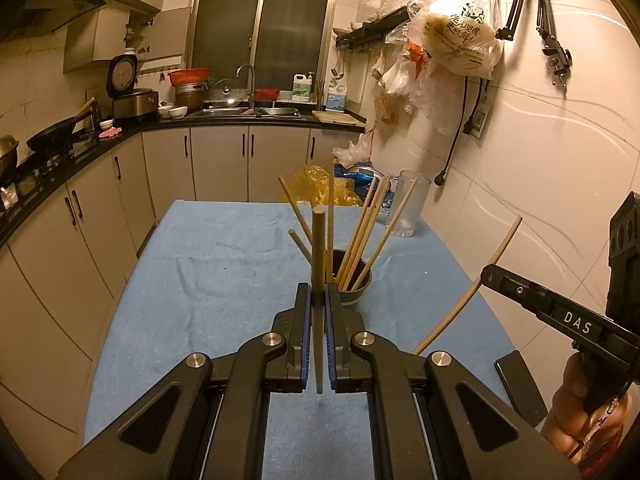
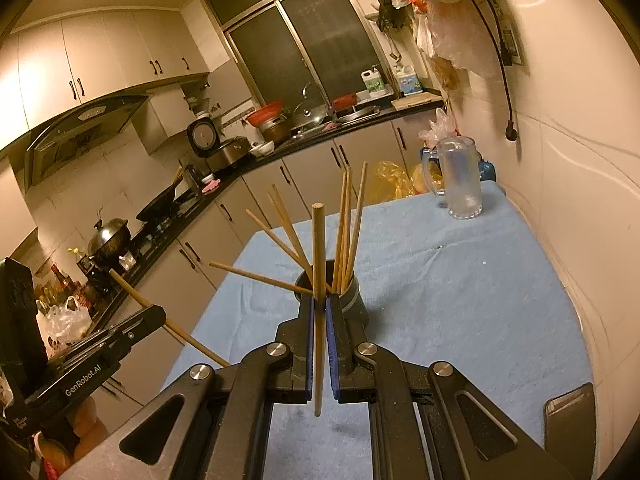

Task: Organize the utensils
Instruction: 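Lower both chopsticks into the grey cup and open both grippers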

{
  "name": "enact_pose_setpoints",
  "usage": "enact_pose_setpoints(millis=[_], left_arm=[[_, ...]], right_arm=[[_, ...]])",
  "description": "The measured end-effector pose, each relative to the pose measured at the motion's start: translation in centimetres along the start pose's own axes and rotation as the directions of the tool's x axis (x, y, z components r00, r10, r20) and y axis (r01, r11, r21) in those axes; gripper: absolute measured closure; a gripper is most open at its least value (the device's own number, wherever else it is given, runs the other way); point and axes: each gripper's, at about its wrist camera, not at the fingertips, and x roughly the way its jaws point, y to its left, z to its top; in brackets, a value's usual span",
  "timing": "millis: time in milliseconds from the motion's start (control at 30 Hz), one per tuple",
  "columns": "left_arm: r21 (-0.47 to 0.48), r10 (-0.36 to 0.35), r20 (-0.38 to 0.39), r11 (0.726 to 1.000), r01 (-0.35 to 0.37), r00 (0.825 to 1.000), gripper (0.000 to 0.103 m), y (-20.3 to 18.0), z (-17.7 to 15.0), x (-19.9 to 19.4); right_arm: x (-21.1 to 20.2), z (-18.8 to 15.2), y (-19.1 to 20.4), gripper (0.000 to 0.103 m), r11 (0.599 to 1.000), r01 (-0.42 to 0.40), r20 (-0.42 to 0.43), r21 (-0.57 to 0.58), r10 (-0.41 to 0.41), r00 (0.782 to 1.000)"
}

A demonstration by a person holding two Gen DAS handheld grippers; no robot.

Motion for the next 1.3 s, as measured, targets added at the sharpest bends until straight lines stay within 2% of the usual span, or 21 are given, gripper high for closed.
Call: enact_pose_setpoints(millis=[867,1300], left_arm=[[0.047,-0.008,0.016,0.999,0.007,1.000,0.097,-1.7,2.8,0.4],[0.042,-0.042,0.057,0.998,0.040,0.998,0.097,-2.8,7.6,0.5]], right_arm=[[-0.7,3.5,0.3,0.096,1.000,0.000,0.046,-0.020,0.001,0.999],[-0.9,7.0,0.0,0.096,1.000,0.011,0.087,-0.024,-0.009,0.996]])
